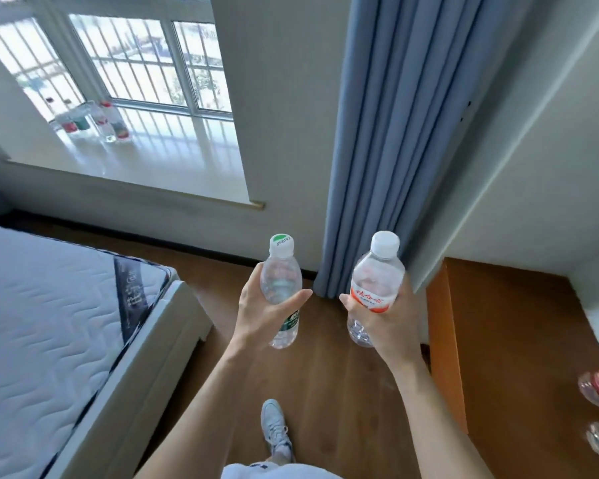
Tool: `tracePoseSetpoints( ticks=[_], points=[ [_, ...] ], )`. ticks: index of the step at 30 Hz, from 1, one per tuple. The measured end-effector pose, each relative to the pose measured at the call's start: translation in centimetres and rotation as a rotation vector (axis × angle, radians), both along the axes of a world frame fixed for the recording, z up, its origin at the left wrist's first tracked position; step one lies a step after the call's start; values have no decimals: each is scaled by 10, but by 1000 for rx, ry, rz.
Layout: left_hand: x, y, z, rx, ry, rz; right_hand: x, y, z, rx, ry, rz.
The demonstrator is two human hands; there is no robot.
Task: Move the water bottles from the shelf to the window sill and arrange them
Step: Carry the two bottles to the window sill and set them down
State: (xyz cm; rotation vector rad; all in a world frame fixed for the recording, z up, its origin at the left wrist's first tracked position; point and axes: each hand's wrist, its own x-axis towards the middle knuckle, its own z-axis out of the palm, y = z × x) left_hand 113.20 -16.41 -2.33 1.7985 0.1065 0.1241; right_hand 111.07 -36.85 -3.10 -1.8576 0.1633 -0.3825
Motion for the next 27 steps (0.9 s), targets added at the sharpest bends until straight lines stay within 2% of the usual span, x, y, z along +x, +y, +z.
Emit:
tracePoseSetpoints(
  ticks=[15, 27],
  points=[
    [196, 156, 5, -69, -27, 179, 243, 168, 12, 11, 66, 177],
    [298, 258, -7, 4, -38, 405, 386, 281, -6, -150, 71, 385]
  ],
)
